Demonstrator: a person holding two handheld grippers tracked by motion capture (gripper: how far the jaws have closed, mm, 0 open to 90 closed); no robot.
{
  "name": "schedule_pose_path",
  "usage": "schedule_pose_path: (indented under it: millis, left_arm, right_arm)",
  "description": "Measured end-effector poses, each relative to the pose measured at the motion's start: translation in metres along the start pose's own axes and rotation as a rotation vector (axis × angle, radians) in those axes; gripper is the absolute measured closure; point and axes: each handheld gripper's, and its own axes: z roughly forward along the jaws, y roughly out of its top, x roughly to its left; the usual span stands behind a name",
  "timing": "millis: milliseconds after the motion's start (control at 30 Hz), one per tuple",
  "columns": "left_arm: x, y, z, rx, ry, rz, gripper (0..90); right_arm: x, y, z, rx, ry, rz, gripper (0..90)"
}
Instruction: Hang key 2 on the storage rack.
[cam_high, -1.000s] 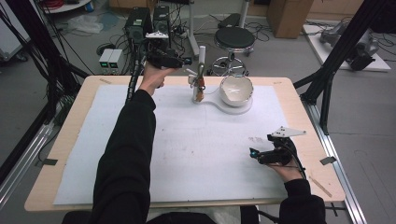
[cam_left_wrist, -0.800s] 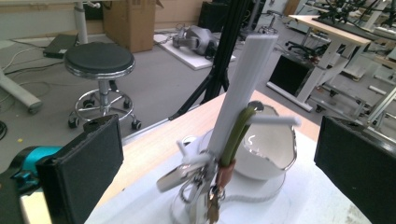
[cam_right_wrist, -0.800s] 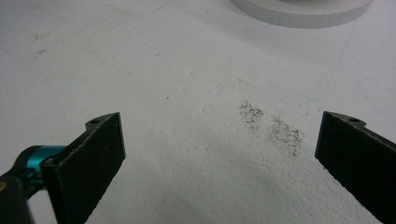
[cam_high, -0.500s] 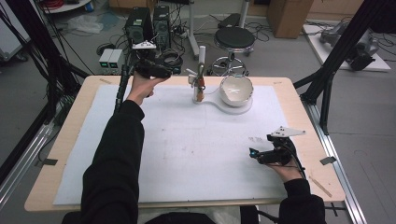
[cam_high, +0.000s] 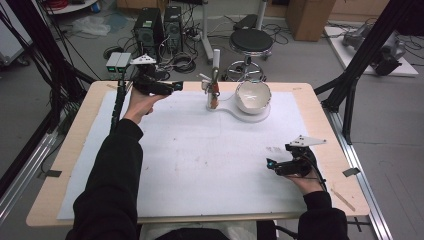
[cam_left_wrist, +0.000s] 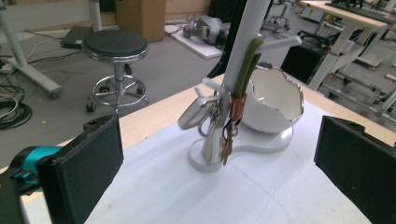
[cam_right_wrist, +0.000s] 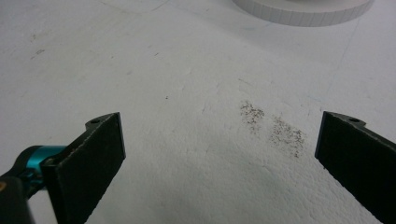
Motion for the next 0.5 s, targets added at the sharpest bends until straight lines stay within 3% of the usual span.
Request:
schedule_pose_path:
  millis: [233,500]
  left_arm:
    - [-0.006,-0.017,-0.015,0.026,0.017,0.034,1.7]
    - [-0.006,-0.04,-0.035,0.03,0.028,0.022,1.7]
  right_arm:
    - [0.0,0.0,-0.001,-0.007,-0.002,-0.005,0.8]
    - [0.0,0.0,0.0,-0.004,0.003,-0.001,0.8]
